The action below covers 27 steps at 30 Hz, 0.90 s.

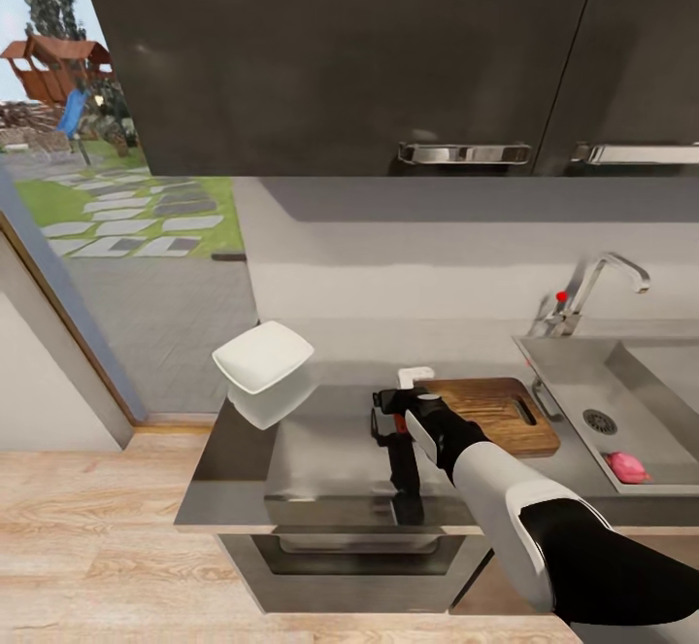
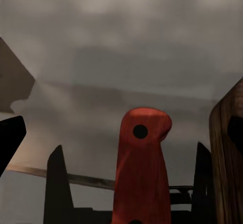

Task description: In the kitchen, take the Vidalia onion out of the sink, dice it on the chopping board with the paring knife, put the diced onion into the bowl on the countertop, then place both the paring knife and the chopping board into the sink.

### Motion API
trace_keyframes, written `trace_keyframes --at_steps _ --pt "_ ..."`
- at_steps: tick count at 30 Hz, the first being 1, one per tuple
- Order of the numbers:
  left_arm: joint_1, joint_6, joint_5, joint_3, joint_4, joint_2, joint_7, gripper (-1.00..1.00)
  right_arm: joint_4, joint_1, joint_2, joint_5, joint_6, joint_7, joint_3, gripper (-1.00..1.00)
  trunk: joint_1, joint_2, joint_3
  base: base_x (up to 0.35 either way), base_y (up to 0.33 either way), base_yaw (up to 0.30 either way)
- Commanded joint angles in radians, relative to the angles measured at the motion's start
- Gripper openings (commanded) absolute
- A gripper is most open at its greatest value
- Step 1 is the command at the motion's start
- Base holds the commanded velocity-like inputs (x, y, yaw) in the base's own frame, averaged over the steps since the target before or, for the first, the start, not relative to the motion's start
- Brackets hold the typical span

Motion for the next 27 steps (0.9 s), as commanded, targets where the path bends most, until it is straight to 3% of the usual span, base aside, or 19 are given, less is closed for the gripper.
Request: trace_keyframes --at_steps 1,7,13,27 --pt "0.000 -0.003 0.000 0.000 0.000 0.000 0.000 1.00 0.027 0.000 0.000 -0.009 0.006 -0.005 0.003 1.00 0.001 -0.001 -0.003 0.000 0.002 0.000" --pt "0.000 -0.003 0.000 0.000 0.000 0.000 0.000 1.00 0.027 0.000 0.000 -0.022 0.006 0.031 0.003 1.00 0.001 -0.001 -0.006 0.000 0.000 0.000" --pt "0.000 -0.003 0.000 0.000 0.000 0.000 0.000 1.00 0.027 0.000 0.000 -0.098 0.006 0.108 0.003 1.00 0.001 -0.001 -0.006 0.000 0.000 0.000" --pt "0.000 -0.002 0.000 0.000 0.000 0.000 0.000 1.00 0.027 0.000 0.000 -0.113 0.005 0.123 0.003 1.00 0.001 -0.001 -0.006 0.000 0.000 0.000"
